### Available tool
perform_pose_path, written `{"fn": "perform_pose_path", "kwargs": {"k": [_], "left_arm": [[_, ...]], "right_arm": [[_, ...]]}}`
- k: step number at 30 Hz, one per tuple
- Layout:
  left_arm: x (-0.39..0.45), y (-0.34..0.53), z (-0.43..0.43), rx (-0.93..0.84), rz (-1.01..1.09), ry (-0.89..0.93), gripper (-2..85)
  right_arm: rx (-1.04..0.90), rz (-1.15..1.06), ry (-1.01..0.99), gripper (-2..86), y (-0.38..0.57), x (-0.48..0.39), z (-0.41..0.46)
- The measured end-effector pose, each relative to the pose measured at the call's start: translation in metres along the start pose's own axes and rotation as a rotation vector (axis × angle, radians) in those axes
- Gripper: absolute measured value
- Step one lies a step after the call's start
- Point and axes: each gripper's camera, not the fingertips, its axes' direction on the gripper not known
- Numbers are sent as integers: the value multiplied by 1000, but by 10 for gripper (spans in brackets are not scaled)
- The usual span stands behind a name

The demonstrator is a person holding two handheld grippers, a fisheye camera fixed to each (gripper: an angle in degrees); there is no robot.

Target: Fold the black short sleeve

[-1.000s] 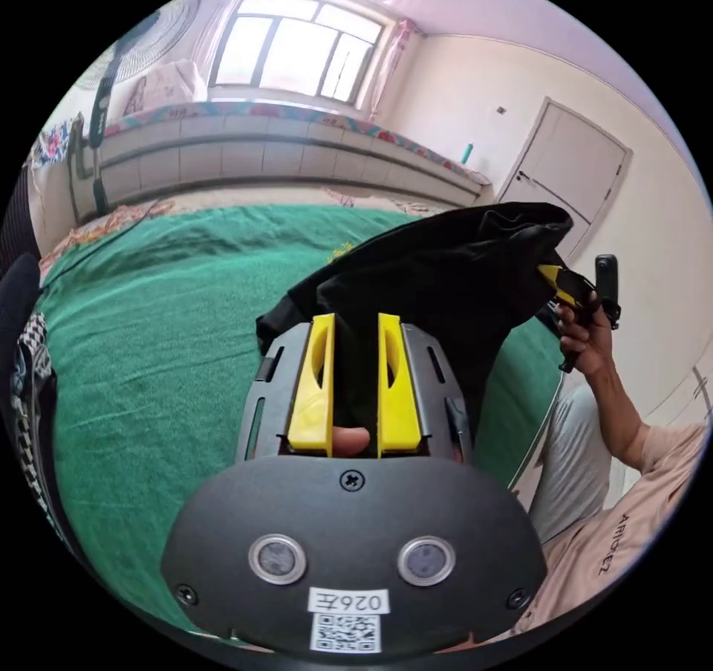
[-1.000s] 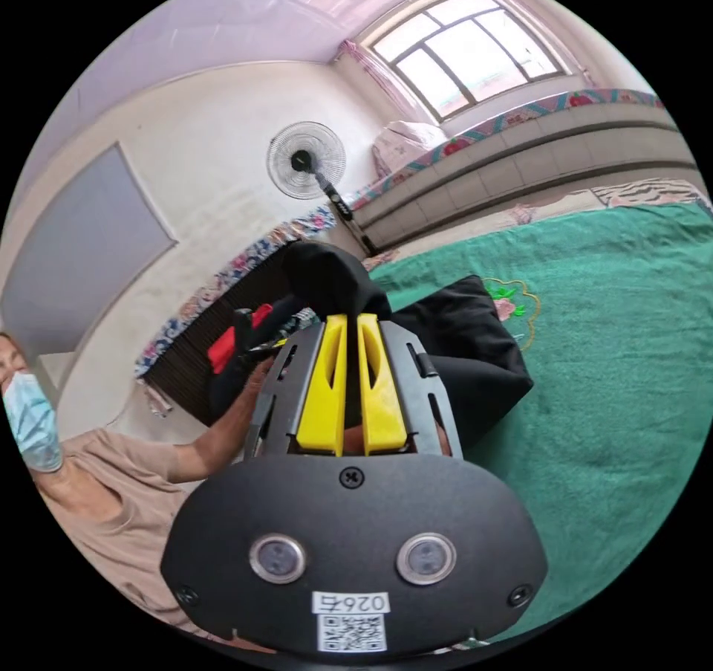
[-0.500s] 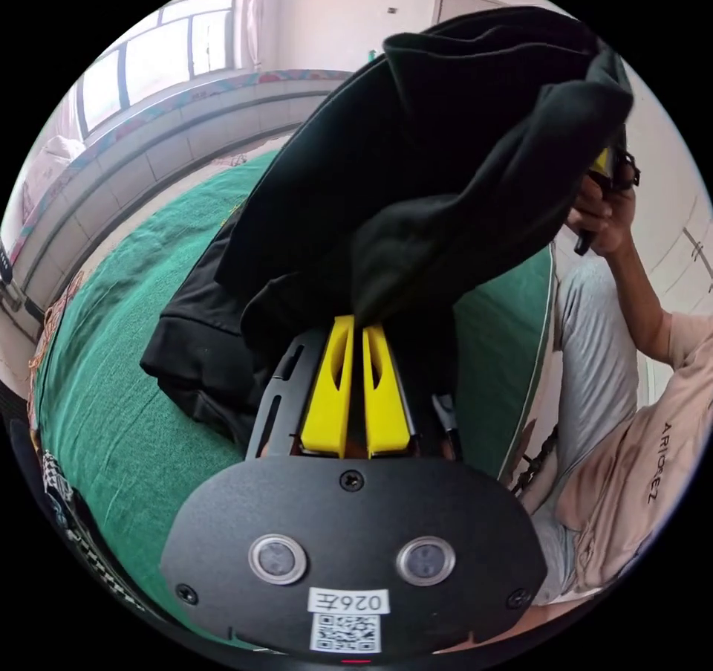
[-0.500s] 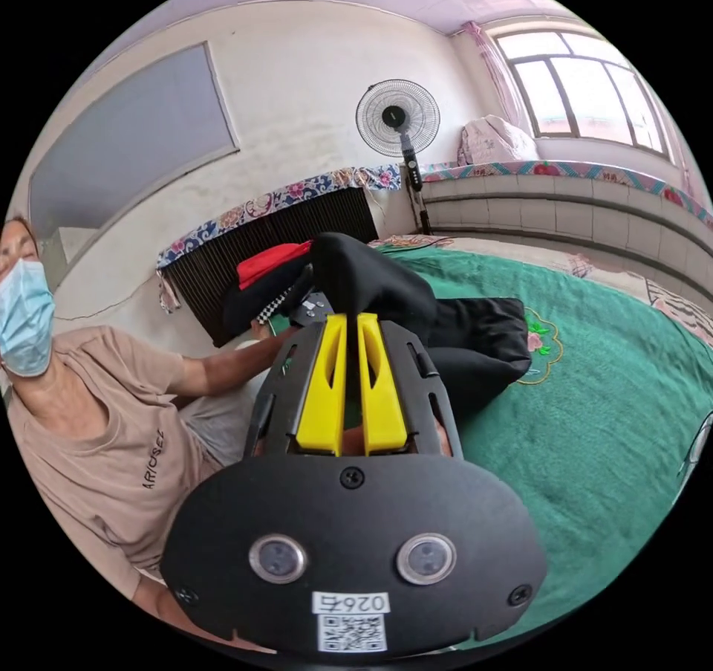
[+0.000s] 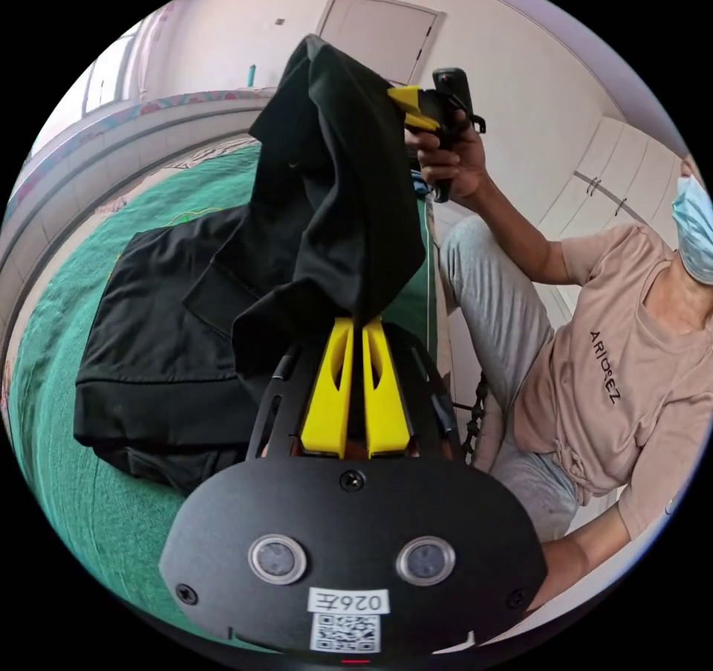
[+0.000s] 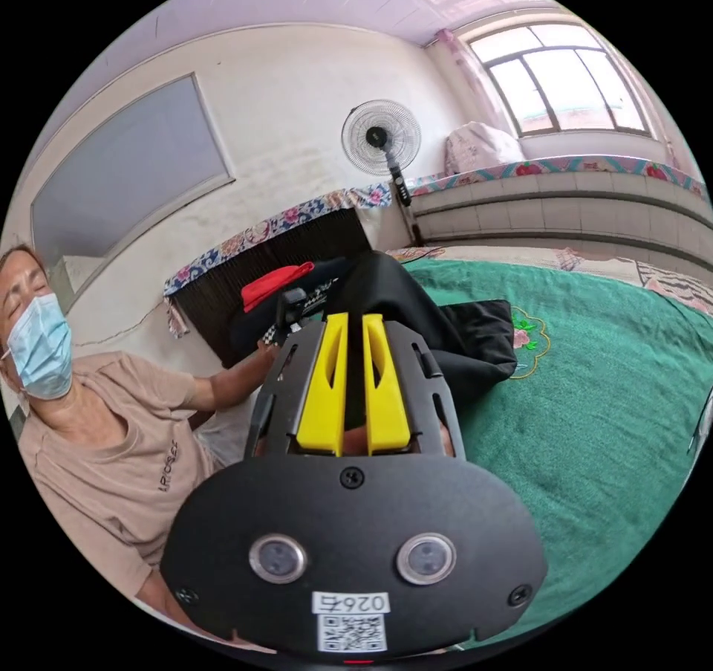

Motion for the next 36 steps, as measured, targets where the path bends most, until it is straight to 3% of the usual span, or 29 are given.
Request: {"fn": "perform_pose_path", "kwargs": {"k": [6, 9, 13, 16, 20, 24, 27, 29, 32, 36], "left_arm": [[13, -14, 23, -115, 80, 33, -1], [16, -16, 26, -141, 103, 42, -2], [20, -14, 33, -165, 138, 69, -2], [26, -13, 37, -162, 176, 85, -4], [48, -15, 44, -127, 291, 142, -5], [78, -11, 55, -129, 460, 235, -8], [77, 7, 55, -164, 478, 207, -9], [63, 23, 46, -157, 421, 147, -10], [19, 61, 17, -67, 215, 69, -10], [-66, 134, -19, 34, -313, -47, -8]], "right_arm": [[-149, -274, -48, 22, 13, -62, 7], [-14, -352, -10, 35, 27, -82, -16], [369, -405, -346, -3, 45, -62, -76], [528, -231, -317, -9, 51, -21, -91], [395, 148, -49, -9, 27, 41, -17], [169, 295, -20, -9, 5, 80, 94], [-140, 370, -21, -9, 1, 112, 206], [-396, 380, -58, -9, 14, 128, 295], [-589, 293, -32, -9, 27, 121, 383], [-715, 139, 210, -11, 39, 102, 455]]}}
